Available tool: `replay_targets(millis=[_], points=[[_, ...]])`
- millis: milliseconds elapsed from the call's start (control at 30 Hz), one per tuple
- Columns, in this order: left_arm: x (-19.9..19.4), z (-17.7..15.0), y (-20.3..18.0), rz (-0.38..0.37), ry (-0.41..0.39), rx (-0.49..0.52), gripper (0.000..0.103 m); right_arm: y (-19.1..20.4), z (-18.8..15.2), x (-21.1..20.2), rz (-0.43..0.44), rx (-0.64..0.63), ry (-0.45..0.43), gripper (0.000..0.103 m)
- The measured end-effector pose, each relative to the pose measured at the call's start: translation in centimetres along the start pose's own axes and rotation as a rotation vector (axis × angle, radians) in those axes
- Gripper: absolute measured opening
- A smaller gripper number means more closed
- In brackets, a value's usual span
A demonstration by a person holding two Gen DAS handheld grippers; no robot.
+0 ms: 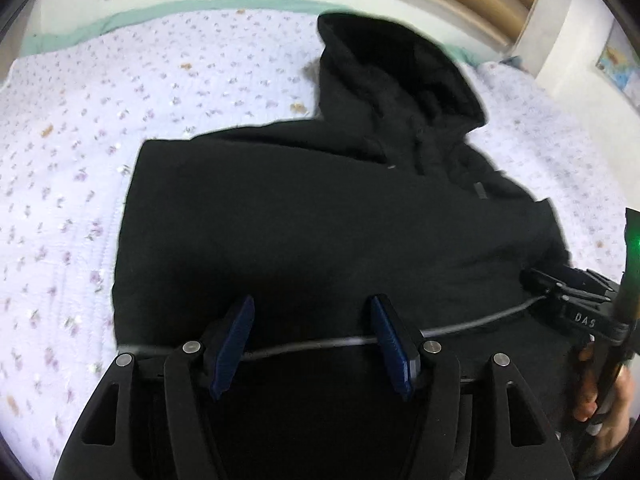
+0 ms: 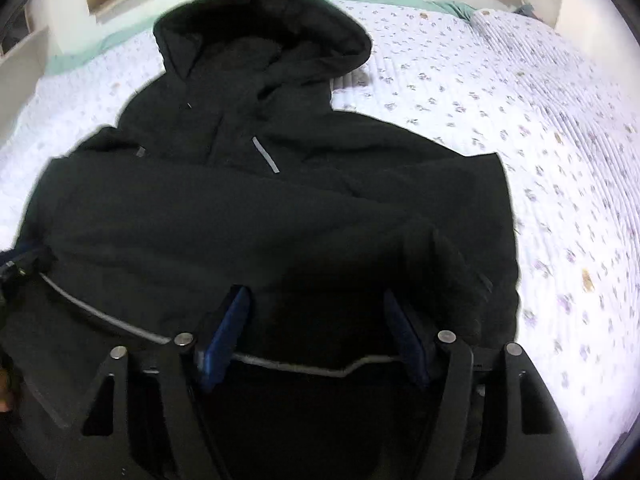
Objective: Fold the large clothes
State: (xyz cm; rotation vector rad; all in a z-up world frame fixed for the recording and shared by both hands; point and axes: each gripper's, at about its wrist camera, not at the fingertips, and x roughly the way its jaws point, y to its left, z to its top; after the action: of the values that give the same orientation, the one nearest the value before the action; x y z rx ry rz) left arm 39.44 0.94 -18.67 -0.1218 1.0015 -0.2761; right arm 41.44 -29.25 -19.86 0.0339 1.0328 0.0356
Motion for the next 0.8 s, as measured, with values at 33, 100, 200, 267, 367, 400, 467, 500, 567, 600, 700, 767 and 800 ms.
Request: replay_targets(millis=[33,100,200,267,367,400,467,500,567,600,700,767,800], points=[[-1.1,-0.2,0.1,-0.046,-0.016,-0.002,0.062,-0.4,-0.2,-1.7,0.03,0.008,-0.028,0.067],[-3.7,-0.7,0.1,-0.153,-0.055,-0.011,0.062,-0.4,-0.7,-5.3,0.07,-0.005,-0.104,0.067],[-5.8,-1.2,0.5,-0.248,-0.059,-0.078,0.062,-0.8,-2.7,-8.2,0.012,-0.037,-0.154,0.067],[-5.6,-1.5,1.0,-0.273,-0.028,-0.141,0.062,-1.4,-3.6,-7.7,-0.028,-0.032,-0.128,0.066],[-2.1,-2.4,1.5,-0.021,0.055,-0.15,0.061,-3.2,-5.3,-4.0,-0.058,0.022,-0.048,0.061],[-0.3,-3.0,2.2,-0.002,0.069,-0.151,0.061,-3.2,-6.0,-2.7,-0.029,0.036,-0.05,0.063],[0.6,-3.7,2.5,-0.007,0.023,-0.142,0.062,-4.4,-7.3,-1.9,0.051,0.078,-0.117,0.065],[0.6,-3.8,2.3,0.005,0.004,-0.14,0.062,-4.9,-7.7,-2.1,0.082,0.097,-0.15,0.065],[0.4,-4.0,1.9,0.036,-0.022,-0.132,0.062,-5.3,-7.9,-2.2,0.102,0.115,-0.161,0.065],[0.3,-4.1,1.7,0.048,-0.035,-0.119,0.062,-5.1,-8.0,-2.4,0.092,0.108,-0.164,0.065],[0.0,-4.9,1.4,0.049,-0.093,-0.094,0.062,-4.2,-8.4,-3.0,0.056,0.089,-0.174,0.065],[-0.3,-5.0,1.7,0.036,-0.124,-0.087,0.062,-3.9,-8.7,-3.5,0.056,0.092,-0.19,0.066],[-0.5,-5.2,1.8,0.033,-0.136,-0.084,0.062,-3.8,-9.0,-3.9,0.061,0.098,-0.196,0.067]])
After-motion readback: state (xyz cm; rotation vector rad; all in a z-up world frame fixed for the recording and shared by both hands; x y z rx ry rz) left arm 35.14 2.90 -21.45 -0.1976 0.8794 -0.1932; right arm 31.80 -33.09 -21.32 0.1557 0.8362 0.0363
